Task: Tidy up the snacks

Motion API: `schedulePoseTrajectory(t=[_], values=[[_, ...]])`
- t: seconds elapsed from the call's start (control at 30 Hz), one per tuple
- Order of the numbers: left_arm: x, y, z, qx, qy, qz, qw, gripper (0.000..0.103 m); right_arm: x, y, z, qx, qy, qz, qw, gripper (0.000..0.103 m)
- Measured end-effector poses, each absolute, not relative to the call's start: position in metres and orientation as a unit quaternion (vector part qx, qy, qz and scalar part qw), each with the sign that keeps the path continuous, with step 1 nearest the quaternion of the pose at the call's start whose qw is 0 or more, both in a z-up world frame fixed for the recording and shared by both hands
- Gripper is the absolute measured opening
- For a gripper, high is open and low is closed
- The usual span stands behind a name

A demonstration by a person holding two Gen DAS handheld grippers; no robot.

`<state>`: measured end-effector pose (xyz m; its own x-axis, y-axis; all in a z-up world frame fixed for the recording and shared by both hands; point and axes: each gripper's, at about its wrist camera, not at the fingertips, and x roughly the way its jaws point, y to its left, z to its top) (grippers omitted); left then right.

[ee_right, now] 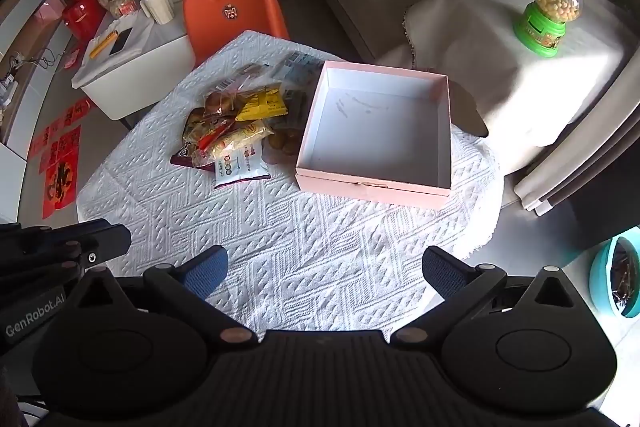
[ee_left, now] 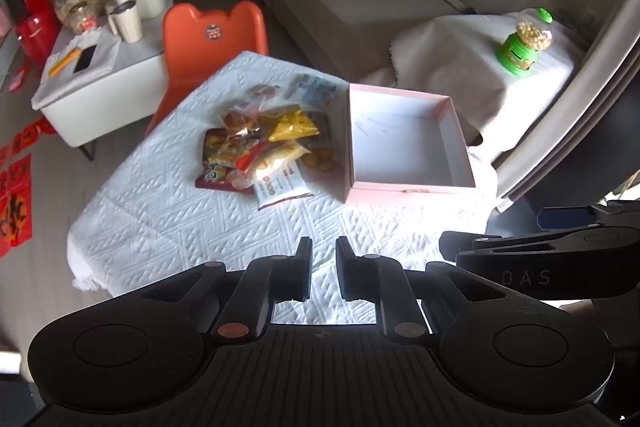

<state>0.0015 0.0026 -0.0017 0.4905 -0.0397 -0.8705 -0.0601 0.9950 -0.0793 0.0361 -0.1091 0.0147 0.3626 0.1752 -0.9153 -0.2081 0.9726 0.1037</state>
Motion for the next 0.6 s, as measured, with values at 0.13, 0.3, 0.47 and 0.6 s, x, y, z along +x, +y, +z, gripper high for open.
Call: schedulePoseTrajectory(t=[0.13, 0.3, 0.47, 0.6], values=[[0.0012, 0.0019, -0.0018, -0.050, 0.505, 0.006, 0.862, 0.017, 0.0355, -0.1096, 0.0170, -0.014, 0.552, 0.117, 0.826, 0.103], [-0.0016, -0.0011, -0.0025, -0.051, 0.504, 0.005, 0.862, 0.017, 0.0347, -0.1110, 0.0180, -0.012, 0.551, 0.117, 0.826, 0.103], [-0.0067, -0.0014, -0.0013, -0.054, 0.502, 0.001, 0.863, 0.017, 0.0351, -0.1116, 0.0189, -0.013, 0.551, 0.118, 0.826, 0.103], [-0.0083, -0.0004, -0.0003, -0.057, 0.504, -0.001, 0.862, 0.017, 0.0330, -0.1125, 0.0201, -0.012, 0.549, 0.116, 0.827, 0.103]])
